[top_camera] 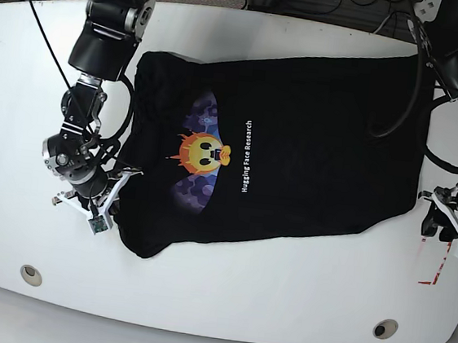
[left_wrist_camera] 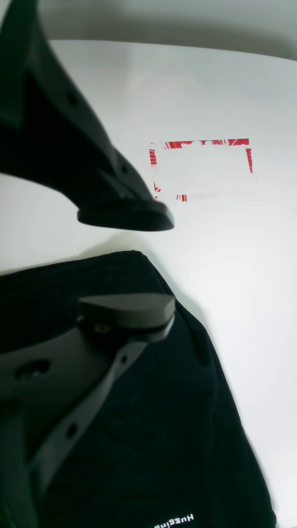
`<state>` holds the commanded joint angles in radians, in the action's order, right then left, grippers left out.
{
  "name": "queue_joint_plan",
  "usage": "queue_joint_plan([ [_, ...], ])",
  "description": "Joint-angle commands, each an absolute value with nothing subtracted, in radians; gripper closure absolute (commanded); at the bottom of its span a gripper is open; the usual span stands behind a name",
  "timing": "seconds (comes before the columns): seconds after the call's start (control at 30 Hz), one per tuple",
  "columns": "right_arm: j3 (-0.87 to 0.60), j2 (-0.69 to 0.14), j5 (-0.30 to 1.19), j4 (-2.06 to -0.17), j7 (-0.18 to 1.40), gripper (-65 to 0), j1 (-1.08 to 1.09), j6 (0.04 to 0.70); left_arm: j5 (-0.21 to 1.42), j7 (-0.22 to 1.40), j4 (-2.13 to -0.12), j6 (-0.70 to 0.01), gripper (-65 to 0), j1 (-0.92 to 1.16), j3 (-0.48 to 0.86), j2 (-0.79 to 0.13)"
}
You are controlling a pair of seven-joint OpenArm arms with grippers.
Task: Layout the t-shirt on the table in an organized manner, then fold the t-shirt properly
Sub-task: 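Grasp the hem corners with the right and left grippers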
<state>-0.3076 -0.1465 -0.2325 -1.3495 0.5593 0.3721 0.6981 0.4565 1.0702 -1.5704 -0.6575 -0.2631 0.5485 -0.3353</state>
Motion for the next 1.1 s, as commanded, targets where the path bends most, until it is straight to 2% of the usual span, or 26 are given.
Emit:
queue_joint_plan([
  [0.23,-0.308,-0.147,-0.232,-1.349,0.559,-0.3,0.361,0.698,0.456,1.070,-1.397,-0.601,-24.3,-0.311,0.596,-0.335],
  [0.47,-0.346,-0.143,-0.231,-1.353,0.559,-0.2,0.351,0.698,0.456,1.070,-1.283,-0.591,-24.6,-0.332,0.595,-0.335],
  [0.6,-0.349,-0.143,-0.231,-1.351,0.559,-0.2,0.349,0.698,0.456,1.052,-1.224,-0.590,-30.8,-0.341,0.595,-0.340],
  [0.67,-0.349,-0.142,-0.231,-1.351,0.559,-0.2,0.349,0.698,0.443,1.013,-1.185,-0.587,-37.8,-0.348,0.595,-0.340],
  [0.77,-0.351,-0.142,-0.231,-1.351,0.559,-0.2,0.349,0.698,0.401,0.980,-1.144,-0.550,-41.4,-0.351,0.595,-0.340],
  [0.97,-0.351,-0.142,-0.231,-1.351,0.559,-0.2,0.349,0.698,0.372,0.931,-1.059,-0.539,-42.4,-0.363,0.587,-0.337],
  [1.1,-0.351,-0.142,-0.231,-1.351,0.559,-0.2,0.349,0.698,0.372,0.903,-0.987,-0.539,-42.4,-0.386,0.532,-0.337],
])
